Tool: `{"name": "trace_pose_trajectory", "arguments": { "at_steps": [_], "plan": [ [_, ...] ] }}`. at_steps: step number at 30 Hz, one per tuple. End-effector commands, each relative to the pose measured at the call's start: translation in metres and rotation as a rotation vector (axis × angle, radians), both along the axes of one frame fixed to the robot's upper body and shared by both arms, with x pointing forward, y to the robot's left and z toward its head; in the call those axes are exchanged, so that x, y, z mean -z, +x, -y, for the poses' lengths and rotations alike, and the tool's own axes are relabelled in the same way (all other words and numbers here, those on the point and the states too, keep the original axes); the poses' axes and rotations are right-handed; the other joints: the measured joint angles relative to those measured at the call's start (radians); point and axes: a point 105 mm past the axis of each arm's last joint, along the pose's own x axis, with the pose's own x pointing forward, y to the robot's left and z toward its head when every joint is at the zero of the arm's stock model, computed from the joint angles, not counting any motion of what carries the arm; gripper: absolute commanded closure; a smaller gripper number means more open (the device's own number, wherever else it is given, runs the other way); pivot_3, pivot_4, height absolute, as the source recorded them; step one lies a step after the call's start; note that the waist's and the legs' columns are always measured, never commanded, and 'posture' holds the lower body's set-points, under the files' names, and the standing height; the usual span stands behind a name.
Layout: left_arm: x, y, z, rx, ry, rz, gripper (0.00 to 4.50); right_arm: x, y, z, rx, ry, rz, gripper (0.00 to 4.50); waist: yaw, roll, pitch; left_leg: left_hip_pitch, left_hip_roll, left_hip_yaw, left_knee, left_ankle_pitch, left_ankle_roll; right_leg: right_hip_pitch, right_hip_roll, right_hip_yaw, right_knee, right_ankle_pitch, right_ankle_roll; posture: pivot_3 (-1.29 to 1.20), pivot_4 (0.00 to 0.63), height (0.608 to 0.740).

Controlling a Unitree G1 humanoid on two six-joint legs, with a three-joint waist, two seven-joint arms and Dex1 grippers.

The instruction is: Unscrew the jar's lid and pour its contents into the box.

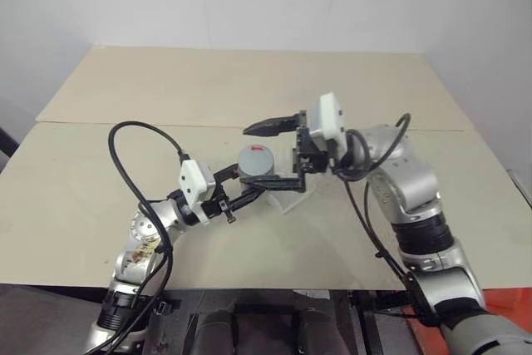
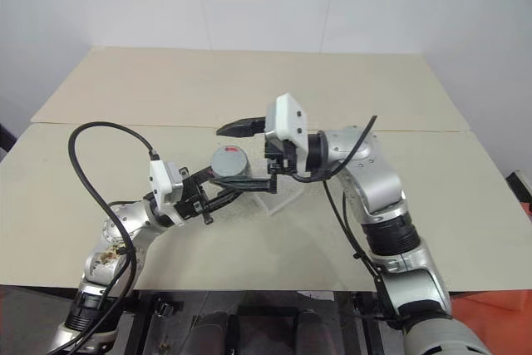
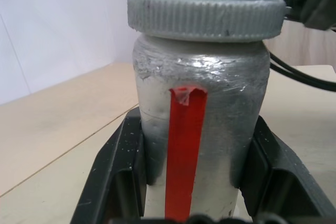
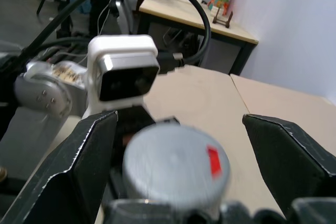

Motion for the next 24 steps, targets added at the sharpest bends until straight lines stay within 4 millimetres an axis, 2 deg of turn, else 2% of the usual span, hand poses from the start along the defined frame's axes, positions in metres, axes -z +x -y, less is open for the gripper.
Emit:
{"name": "trace_pose_trajectory", "arguments": {
  "at_steps": [1,6,24],
  "plan": [
    [-0.010,-0.002,0.004,0.017,-0.015,0.045,2.60,-0.009,0.003,-0.006,0.035,0.015,0.030,0.05,0.000,0.000,0.000,0.000,0.000,0.000,0.000,0.000,0.000,0.000,0.000,0.000,0.000,0.000,0.000,0.00,0.150,0.740],
    [-0.009,-0.002,0.003,0.014,-0.015,0.043,2.60,-0.007,0.011,-0.002,0.072,0.005,0.009,0.05,0.000,0.000,0.000,0.000,0.000,0.000,0.000,0.000,0.000,0.000,0.000,0.000,0.000,0.000,0.000,0.00,0.150,0.740],
    [-0.006,-0.002,-0.001,0.011,-0.010,0.045,2.60,-0.003,0.015,0.029,0.111,-0.037,0.024,0.05,0.000,0.000,0.000,0.000,0.000,0.000,0.000,0.000,0.000,0.000,0.000,0.000,0.000,0.000,0.000,0.00,0.150,0.740]
  ]
}}
